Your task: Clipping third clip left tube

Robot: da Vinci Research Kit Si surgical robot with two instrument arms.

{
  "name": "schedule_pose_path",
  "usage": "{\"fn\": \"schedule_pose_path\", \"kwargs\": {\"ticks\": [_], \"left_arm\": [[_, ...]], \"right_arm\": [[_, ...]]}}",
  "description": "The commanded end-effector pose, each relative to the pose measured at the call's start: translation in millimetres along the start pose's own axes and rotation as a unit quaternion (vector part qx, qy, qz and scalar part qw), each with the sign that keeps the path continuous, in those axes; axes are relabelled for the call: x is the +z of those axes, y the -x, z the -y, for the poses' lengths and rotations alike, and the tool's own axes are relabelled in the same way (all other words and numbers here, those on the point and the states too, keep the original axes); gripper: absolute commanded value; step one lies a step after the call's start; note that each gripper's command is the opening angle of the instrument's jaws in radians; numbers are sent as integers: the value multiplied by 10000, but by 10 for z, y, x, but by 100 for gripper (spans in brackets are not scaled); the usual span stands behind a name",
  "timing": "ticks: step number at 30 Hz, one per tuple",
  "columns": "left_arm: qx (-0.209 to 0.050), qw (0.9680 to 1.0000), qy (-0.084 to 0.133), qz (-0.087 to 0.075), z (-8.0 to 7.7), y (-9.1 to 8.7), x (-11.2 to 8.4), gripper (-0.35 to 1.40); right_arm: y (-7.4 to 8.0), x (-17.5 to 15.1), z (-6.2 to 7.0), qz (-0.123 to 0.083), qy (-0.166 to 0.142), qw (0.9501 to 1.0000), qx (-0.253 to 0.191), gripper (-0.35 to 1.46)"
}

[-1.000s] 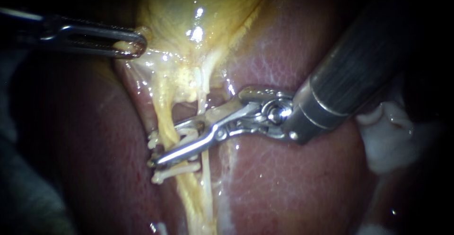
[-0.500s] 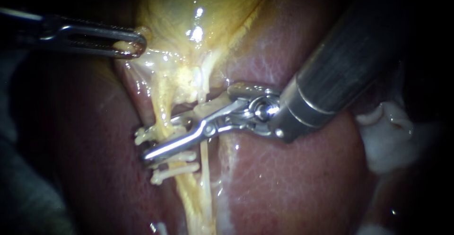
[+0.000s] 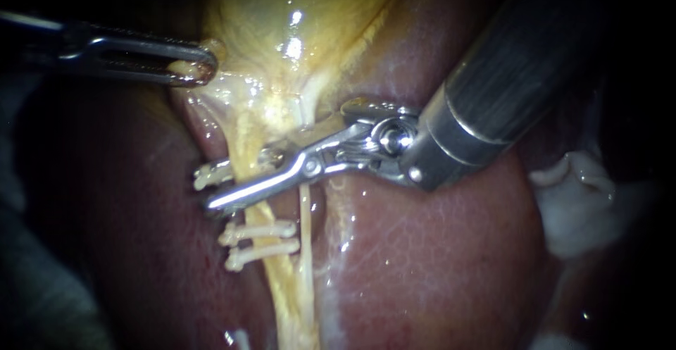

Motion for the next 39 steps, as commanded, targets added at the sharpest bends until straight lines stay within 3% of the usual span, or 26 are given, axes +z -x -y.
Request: {"fn": "schedule_pose_path", "kwargs": {"ticks": [1,16,25,27,28,39], "left_arm": [[0,10000,1,0,0,0,0,-35],[0,10000,1,1,1,0,0,-35],[0,10000,2,1,1,0,0,-35],[1,10000,2,1,1,0,0,-35],[1,10000,3,1,1,0,0,-35],[1,10000,3,2,2,0,0,-35]], "right_arm": [[-1,0,2,-24,-18,10000,0,44],[-7,-3,12,-103,-74,9999,23,26],[-6,-5,13,-97,-78,9999,-7,-10],[-6,-6,13,-98,-78,9999,22,-32],[-6,-6,13,-98,-79,9999,52,-35],[-4,-4,12,-107,-86,9997,193,-35]]}}
